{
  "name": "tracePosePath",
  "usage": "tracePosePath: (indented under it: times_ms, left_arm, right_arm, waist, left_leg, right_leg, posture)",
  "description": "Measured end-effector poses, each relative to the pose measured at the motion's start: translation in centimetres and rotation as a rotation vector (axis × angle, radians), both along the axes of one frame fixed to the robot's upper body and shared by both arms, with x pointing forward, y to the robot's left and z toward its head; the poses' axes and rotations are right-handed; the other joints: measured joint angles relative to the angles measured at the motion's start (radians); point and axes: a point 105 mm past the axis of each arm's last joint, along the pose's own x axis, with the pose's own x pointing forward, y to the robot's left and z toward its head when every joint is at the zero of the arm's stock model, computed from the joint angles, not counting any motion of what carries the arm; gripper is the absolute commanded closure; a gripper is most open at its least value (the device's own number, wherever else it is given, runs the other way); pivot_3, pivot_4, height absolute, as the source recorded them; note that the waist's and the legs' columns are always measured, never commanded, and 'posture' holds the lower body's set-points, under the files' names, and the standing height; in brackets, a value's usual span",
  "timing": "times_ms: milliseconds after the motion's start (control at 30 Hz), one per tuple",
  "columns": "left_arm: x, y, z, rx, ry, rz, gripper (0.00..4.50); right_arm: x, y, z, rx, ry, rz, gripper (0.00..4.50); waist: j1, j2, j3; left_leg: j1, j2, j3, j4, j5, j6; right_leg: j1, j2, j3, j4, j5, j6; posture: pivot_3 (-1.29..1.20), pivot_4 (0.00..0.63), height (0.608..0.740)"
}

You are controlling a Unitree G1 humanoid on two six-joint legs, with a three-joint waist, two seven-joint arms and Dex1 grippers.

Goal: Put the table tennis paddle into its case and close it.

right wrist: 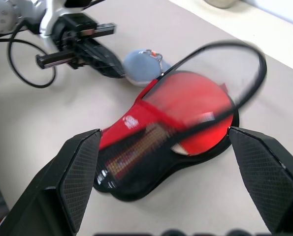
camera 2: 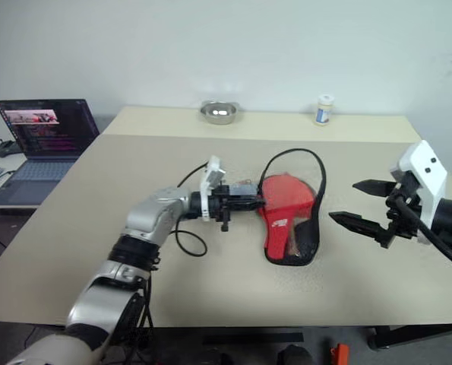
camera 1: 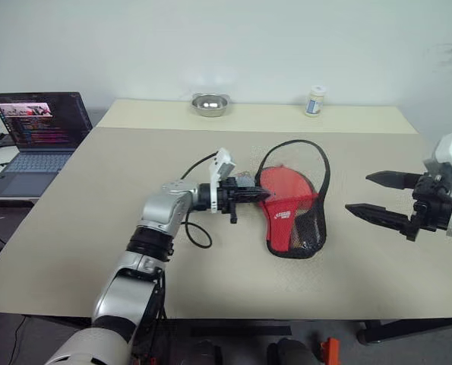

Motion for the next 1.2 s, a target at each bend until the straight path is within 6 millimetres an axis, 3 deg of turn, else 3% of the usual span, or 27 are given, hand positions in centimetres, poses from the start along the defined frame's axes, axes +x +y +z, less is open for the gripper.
tracePosePath:
  times_ms: [167, 367, 633, 767, 933, 1033, 1200]
  left_arm:
    - [1.2, 2.3, -1.8, 0.086, -0.015, 0.087, 4.45]
    - [1.5, 2.6, -2.4, 0.107, -0.034, 0.094, 4.45]
    - [3.6, 4.8, -4.5, 0.230, -0.085, 0.224, 4.45]
    - [5.3, 6.1, -3.4, 0.275, -0.169, 0.314, 4.45]
    - [8.6, 10.0, 3.0, 0.270, -0.395, 0.597, 4.45]
    - [8.6, 9.4, 3.8, 0.241, -0.421, 0.567, 4.45]
    - [6.2, 6.7, -0.5, 0.197, -0.242, 0.338, 4.45]
  right_arm:
    - [0.4, 0.4, 0.2, 0.023, -0.016, 0.013, 0.00]
    - [0.5, 0.6, -0.1, 0.041, -0.004, 0.019, 0.00]
    - [0.6, 1.0, -0.5, 0.068, -0.002, 0.020, 0.00]
    - [0.5, 1.1, -0.5, 0.074, 0.002, 0.028, 0.00]
    - [0.8, 1.2, -1.0, 0.076, 0.012, 0.012, 0.00]
    - [0.9, 1.5, -1.3, 0.082, 0.016, 0.014, 0.00]
    - [0.9, 1.6, -1.4, 0.085, 0.017, 0.020, 0.00]
  waist:
    - [0.001, 0.000, 0.000]
    - [0.001, 0.000, 0.000]
    - [0.002, 0.000, 0.000]
    - [0.002, -0.001, 0.001]
    - [0.001, -0.003, 0.001]
    - [0.002, -0.002, 0.001]
    - [0.001, -0.002, 0.001]
  left_leg:
    - [0.000, 0.000, 0.000, 0.000, 0.000, 0.000]
    - [-0.001, 0.000, 0.000, 0.000, 0.000, 0.000]
    - [-0.001, 0.000, 0.000, 0.000, 0.000, 0.000]
    - [-0.001, 0.000, 0.000, 0.000, 0.000, 0.000]
    - [-0.001, 0.000, 0.000, 0.000, 0.000, 0.000]
    - [-0.001, -0.001, 0.001, 0.000, 0.000, 0.000]
    - [-0.002, 0.000, 0.001, 0.000, 0.000, 0.000]
  right_leg:
    - [0.000, 0.000, 0.000, 0.000, 0.000, 0.000]
    - [0.000, -0.001, -0.001, -0.001, 0.000, 0.000]
    - [0.000, -0.001, -0.001, -0.001, 0.000, 0.000]
    - [0.000, -0.001, -0.001, -0.001, 0.000, 0.000]
    - [-0.001, -0.001, -0.001, -0.001, 0.000, 0.000]
    - [0.000, -0.002, -0.001, -0.001, 0.000, 0.000]
    - [-0.001, -0.001, -0.002, 0.000, 0.000, 0.000]
  posture:
    - [0.00, 0.150, 0.740]
    - [0.00, 0.150, 0.740]
    - [0.00, 0.150, 0.740]
    - [0.00, 0.150, 0.740]
    - [0.00, 0.150, 0.740]
    - [0.00, 0.150, 0.740]
    - [0.00, 0.150, 0.740]
